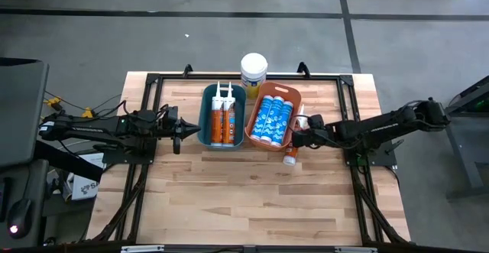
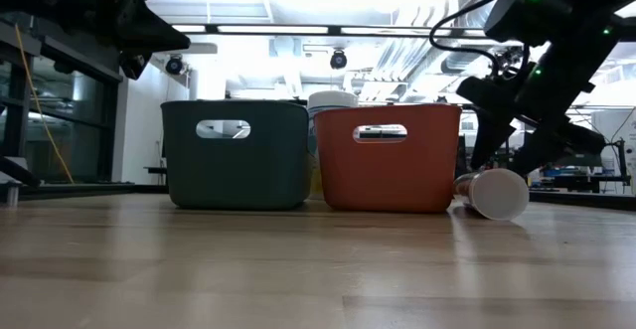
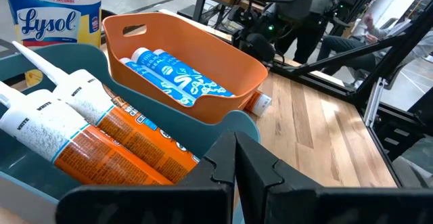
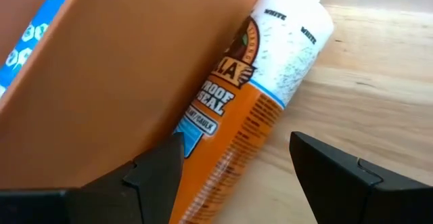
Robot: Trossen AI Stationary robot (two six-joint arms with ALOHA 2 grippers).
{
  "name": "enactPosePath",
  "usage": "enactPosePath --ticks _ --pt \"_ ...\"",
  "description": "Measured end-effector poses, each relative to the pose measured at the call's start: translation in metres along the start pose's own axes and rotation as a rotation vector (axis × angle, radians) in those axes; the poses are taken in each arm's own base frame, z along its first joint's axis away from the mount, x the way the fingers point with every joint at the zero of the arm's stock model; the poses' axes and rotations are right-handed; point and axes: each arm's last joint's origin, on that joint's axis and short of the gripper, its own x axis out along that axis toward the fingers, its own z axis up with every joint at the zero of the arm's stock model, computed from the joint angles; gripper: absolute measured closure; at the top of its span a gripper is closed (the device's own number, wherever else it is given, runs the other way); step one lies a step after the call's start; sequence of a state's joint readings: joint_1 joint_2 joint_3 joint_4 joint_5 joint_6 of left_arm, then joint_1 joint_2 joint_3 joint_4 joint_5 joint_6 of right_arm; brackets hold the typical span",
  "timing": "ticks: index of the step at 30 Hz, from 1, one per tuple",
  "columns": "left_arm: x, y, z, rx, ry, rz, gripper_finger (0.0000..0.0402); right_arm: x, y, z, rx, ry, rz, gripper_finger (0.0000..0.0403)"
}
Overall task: Pick & place silicon tubes, Sealant and Lysol wipes
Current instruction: Put the orange sealant into the blue bin
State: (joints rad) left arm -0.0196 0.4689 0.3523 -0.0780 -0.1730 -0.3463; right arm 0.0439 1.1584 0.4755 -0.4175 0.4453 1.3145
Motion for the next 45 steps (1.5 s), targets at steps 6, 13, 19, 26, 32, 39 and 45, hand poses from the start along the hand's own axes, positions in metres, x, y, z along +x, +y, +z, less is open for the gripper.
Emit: enactPosePath --ticks 6,13,19,26,32,39,45 --pt "0.0 0.0 0.0 0.0 0.0 0.0 0.0401 0.001 0.0 0.003 0.076 0.012 0.007 0.0139" --pt "0.0 0.0 0.0 0.0 0.0 0.0 0.0401 0.006 0.005 0.001 0.127 0.025 0.033 0.0139" --pt "0.0 0.0 0.0 0.0 0.0 0.0 0.0401 0.019 0.011 -0.001 0.153 0.056 0.044 0.0139" --pt "0.0 0.0 0.0 0.0 0.0 0.0 0.0401 0.026 0.014 -0.001 0.177 0.094 0.06 0.0139" --pt "0.0 0.0 0.0 0.0 0.0 0.0 0.0401 0.024 0.012 -0.008 0.187 0.188 0.037 0.0139" --pt "0.0 0.0 0.0 0.0 0.0 0.0 0.0401 0.023 0.003 -0.013 0.209 0.29 -0.052 0.014" --pt "0.0 0.0 0.0 0.0 0.0 0.0 0.0401 0.021 -0.006 -0.016 0.179 0.34 -0.133 0.014"
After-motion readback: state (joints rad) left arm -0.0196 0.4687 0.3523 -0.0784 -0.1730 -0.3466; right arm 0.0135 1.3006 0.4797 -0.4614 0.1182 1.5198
